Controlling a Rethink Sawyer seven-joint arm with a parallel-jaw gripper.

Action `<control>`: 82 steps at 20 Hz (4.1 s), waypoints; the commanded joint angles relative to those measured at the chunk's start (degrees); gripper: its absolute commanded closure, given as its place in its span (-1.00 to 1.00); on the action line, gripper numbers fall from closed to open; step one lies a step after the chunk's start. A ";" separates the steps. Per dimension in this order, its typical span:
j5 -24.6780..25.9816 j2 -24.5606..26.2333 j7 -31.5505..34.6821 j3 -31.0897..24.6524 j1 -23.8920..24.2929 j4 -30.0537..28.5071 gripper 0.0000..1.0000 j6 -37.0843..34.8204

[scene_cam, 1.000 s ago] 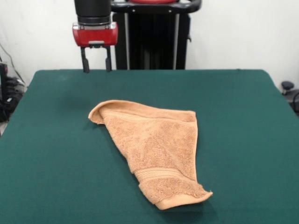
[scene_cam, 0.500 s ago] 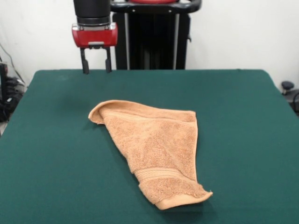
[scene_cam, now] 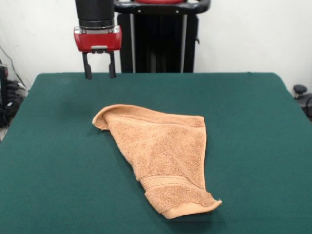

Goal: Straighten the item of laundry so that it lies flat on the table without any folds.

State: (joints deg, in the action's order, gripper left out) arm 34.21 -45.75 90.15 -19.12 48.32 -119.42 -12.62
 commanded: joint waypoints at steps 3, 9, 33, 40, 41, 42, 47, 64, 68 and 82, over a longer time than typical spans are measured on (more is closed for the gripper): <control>4.19 5.19 -0.85 -5.48 -3.13 5.84 -1.00 0.20; 4.94 6.24 -0.28 -5.08 -3.43 6.41 -1.00 0.94; 2.97 5.52 -3.27 -9.78 1.44 5.85 -1.00 -3.37; 4.03 6.84 -3.77 -9.94 2.04 7.01 -1.00 -3.39; 4.04 7.08 -3.72 -9.92 1.89 7.31 -1.00 -3.46; 4.08 7.20 -3.56 -9.83 1.73 7.47 -1.00 -3.37; 4.72 8.97 -1.92 -8.50 0.14 8.97 -1.00 -1.69; 4.11 12.37 1.62 -5.05 -5.92 14.16 -1.00 0.05; 3.60 12.07 1.40 -5.16 -5.99 14.21 -1.00 -0.66; 2.77 11.11 0.27 -6.22 -5.00 13.84 -1.00 -2.52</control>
State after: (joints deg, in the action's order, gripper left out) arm 36.04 -33.82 90.15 -21.76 44.90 -109.85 -12.62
